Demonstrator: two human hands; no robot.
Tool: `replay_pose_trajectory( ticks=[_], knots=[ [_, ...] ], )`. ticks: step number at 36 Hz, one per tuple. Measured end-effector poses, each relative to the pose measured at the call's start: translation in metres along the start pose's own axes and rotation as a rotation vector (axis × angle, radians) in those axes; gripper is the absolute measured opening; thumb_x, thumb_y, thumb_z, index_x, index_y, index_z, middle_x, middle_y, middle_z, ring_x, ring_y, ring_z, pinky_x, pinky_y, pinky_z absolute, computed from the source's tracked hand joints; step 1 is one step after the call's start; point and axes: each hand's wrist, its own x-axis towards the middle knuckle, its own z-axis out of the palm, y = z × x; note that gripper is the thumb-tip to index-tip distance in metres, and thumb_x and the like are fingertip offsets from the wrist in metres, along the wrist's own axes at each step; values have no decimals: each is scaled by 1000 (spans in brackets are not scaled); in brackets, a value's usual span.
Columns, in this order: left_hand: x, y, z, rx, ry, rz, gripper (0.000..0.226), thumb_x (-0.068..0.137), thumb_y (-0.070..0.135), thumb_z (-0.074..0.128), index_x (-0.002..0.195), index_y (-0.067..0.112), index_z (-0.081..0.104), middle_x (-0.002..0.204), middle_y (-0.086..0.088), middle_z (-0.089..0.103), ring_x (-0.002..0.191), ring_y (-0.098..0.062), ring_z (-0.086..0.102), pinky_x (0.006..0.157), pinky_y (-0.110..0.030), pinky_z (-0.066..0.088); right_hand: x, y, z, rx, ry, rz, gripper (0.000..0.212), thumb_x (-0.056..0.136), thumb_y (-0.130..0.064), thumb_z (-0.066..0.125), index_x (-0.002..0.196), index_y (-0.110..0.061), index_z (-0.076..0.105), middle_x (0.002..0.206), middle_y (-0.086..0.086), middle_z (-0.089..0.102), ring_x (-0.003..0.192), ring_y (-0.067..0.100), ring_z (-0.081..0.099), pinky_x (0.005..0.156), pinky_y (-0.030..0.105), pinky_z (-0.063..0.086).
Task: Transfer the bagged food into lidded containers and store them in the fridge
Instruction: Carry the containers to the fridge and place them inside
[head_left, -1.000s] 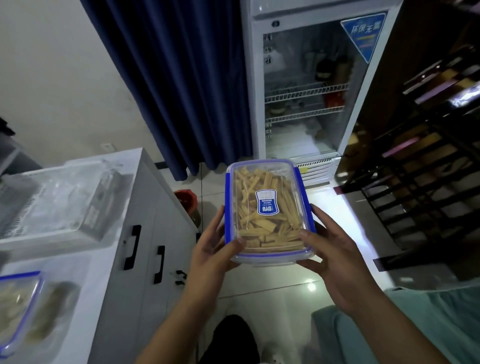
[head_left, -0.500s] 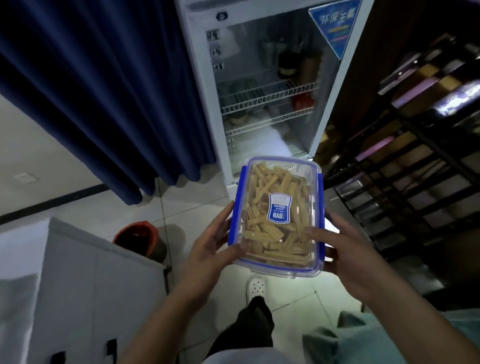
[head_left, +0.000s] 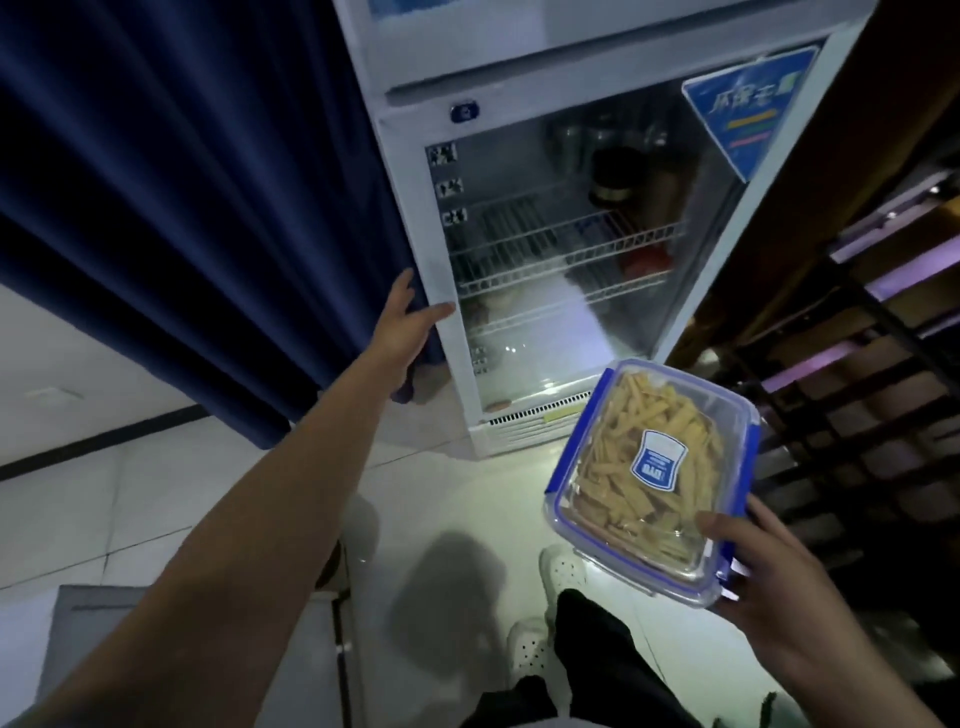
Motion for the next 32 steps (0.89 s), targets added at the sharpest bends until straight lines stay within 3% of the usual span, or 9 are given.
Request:
replay_pose_trajectory(
  ticks=[4, 7, 9, 13, 18, 21, 24, 29, 32],
  knots=[
    [40, 24, 11, 10, 31, 25, 90, 89, 22, 77, 159, 32, 21, 163, 5, 28, 143, -15, 36, 109, -34, 39, 30, -17, 0, 2, 6, 36, 77, 44, -27, 81, 119, -40, 68, 105, 4, 77, 68, 23, 75, 61, 41, 57],
    [60, 34, 18, -15, 80, 43, 76, 91, 17, 74, 154, 29, 32, 139, 12, 51, 107, 3, 55, 89, -27, 44, 53, -28, -1, 21, 11, 62, 61, 55, -18, 78, 112, -39, 72, 103, 5, 77, 74, 28, 74, 67, 44, 58],
    [70, 38, 20, -36, 121, 29, 68, 93, 15, 72, 150, 27, 38, 128, 14, 58, 97, 5, 57, 76, -21, 47, 70, -34, -3, 34, 9, 85, 57, 60, -15, 77, 111, -39, 72, 103, 4, 77, 80, 32, 74, 67, 46, 58],
    [83, 38, 21, -67, 190, 14, 60, 93, 14, 71, 144, 23, 41, 113, 15, 62, 90, 0, 62, 53, -11, 51, 94, -47, -6, 44, 18, 122, 75, 38, -22, 84, 111, -37, 73, 102, 6, 78, 72, 30, 75, 67, 47, 58],
    [86, 26, 20, -20, 197, 59, 52, 94, 13, 70, 137, 22, 42, 128, -3, 62, 98, -16, 62, 68, -18, 52, 109, -58, -2, 25, 43, 124, 81, 38, -29, 84, 117, -39, 69, 106, 3, 77, 74, 26, 76, 61, 41, 57],
    [86, 22, 20, -8, 185, 100, 52, 95, 13, 68, 139, 23, 42, 132, 4, 61, 105, -7, 60, 76, -20, 47, 105, -63, 6, -2, 44, 77, 66, 58, -20, 81, 119, -42, 68, 108, 1, 77, 83, 29, 77, 64, 42, 58],
    [83, 17, 18, -27, 159, 125, 51, 94, 16, 68, 137, 27, 44, 131, 3, 62, 109, -16, 61, 83, -27, 50, 100, -57, 12, -4, 79, 60, 55, 76, -12, 74, 122, -41, 66, 109, 2, 76, 87, 31, 76, 68, 44, 59],
    [47, 3, 16, -52, 89, 195, 51, 93, 9, 68, 134, 28, 45, 121, 13, 62, 101, 4, 65, 79, -17, 55, 77, -39, 28, 46, 180, 16, 47, 84, -11, 69, 125, -34, 65, 109, 2, 76, 86, 29, 76, 64, 42, 60],
    [9, -21, 14, -36, -41, 222, 44, 95, 12, 69, 133, 17, 48, 125, -5, 64, 114, -25, 64, 88, -36, 55, 54, -21, 38, 91, 237, -16, 44, 83, -11, 69, 119, -35, 68, 108, 2, 77, 87, 31, 76, 67, 44, 61]
  ],
)
